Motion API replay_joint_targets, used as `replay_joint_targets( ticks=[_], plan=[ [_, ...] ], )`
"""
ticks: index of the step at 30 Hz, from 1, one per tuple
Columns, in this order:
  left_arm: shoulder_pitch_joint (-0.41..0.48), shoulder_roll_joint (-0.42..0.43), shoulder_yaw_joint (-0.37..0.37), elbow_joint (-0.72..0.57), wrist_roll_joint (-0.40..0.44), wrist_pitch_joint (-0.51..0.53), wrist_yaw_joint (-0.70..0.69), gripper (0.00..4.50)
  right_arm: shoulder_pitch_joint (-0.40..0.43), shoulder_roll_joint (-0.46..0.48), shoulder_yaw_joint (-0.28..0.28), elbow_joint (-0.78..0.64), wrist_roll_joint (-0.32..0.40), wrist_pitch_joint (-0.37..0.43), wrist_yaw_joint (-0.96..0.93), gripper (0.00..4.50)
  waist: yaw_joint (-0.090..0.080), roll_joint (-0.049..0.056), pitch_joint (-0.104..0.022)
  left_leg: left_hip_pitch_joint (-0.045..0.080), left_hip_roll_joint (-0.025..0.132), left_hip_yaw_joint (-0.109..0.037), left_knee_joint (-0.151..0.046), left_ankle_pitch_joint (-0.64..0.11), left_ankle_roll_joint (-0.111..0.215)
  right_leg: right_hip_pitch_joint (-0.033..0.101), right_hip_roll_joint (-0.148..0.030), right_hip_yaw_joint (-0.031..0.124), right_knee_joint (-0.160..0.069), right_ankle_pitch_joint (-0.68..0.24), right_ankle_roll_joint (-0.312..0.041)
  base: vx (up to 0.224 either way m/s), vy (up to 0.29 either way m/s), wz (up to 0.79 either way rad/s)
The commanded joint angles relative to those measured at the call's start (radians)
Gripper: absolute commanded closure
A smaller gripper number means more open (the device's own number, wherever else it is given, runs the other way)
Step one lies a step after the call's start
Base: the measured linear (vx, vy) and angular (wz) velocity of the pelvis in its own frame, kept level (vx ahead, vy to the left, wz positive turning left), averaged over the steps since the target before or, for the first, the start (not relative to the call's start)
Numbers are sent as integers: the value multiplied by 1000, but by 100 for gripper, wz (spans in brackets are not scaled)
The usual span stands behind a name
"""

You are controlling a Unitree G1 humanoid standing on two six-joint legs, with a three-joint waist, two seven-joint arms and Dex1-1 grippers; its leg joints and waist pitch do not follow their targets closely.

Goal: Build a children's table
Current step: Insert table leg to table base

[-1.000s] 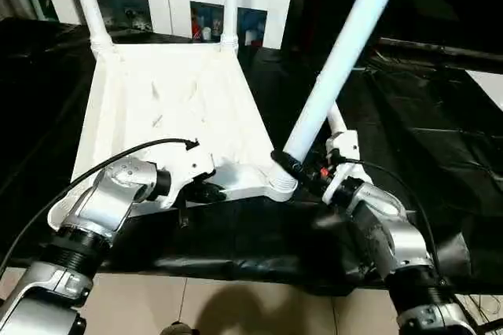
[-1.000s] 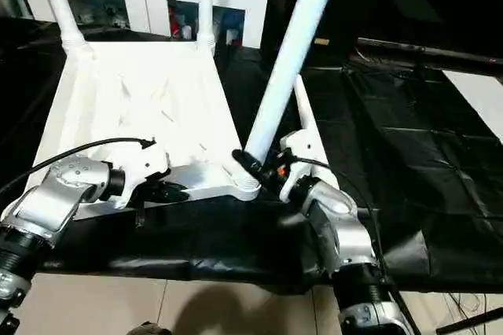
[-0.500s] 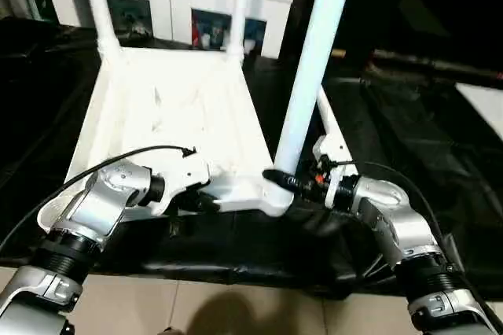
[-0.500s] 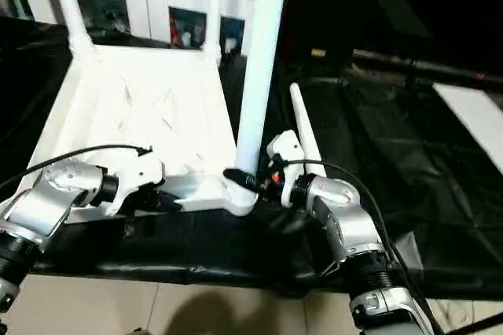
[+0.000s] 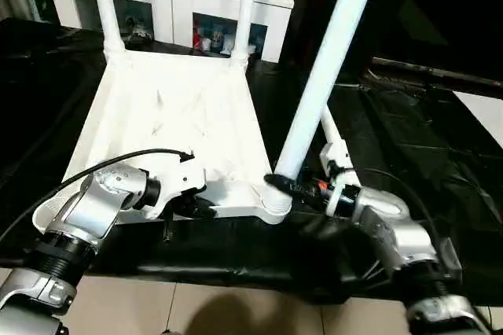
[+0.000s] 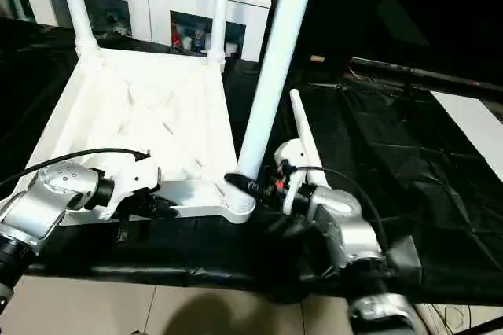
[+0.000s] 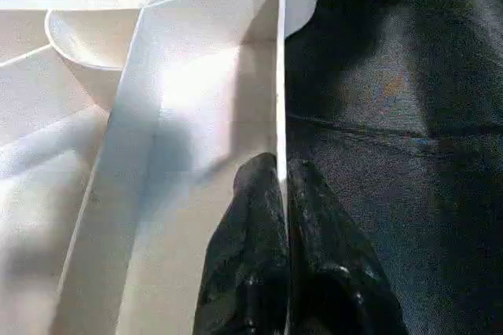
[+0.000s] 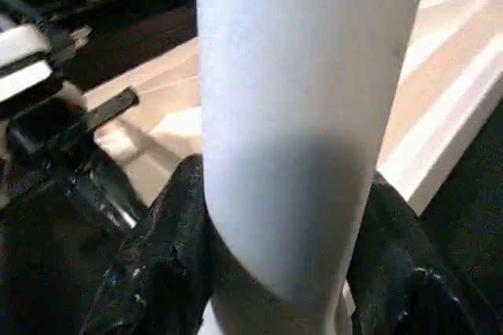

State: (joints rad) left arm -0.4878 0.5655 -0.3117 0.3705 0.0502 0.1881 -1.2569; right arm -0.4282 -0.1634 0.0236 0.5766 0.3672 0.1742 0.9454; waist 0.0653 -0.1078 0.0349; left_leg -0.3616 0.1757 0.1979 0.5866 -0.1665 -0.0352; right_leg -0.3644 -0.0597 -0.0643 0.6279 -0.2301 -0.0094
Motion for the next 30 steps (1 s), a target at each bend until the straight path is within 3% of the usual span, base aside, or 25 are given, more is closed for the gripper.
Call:
replay_joint_targets(
  ticks=[1, 13, 20, 30],
  plan=[
    [-8, -26, -10, -4, -22, -20, -7, 450, 34, -21, -12, 67, -16, 43, -43, 264, -1, 32, -33, 32, 77, -50, -87, -465, -91, -6, -107, 62, -99, -356, -190, 0, 0, 0],
    [-8, -26, -8, -2, -16, -21, 6, 450, 136, -17, 28, -36, -50, -30, -23, 264, 19, 29, -32, 31, 78, -46, -92, -428, -78, -5, -109, 65, -103, -349, -171, 0, 0, 0],
    [-4, -23, -2, -6, -16, -18, 10, 450, 184, 10, -8, -59, -32, -55, -83, 264, 19, 30, -29, 31, 78, -48, -96, -442, -80, -7, -109, 65, -107, -362, -168, 0, 0, 0],
    [-3, -20, -2, 1, -12, -23, 10, 450, 225, 34, -47, -97, 6, -63, -121, 264, 19, 40, -28, 32, 79, -47, -101, -445, -80, -7, -110, 67, -110, -345, -172, 0, 0, 0]
  ],
)
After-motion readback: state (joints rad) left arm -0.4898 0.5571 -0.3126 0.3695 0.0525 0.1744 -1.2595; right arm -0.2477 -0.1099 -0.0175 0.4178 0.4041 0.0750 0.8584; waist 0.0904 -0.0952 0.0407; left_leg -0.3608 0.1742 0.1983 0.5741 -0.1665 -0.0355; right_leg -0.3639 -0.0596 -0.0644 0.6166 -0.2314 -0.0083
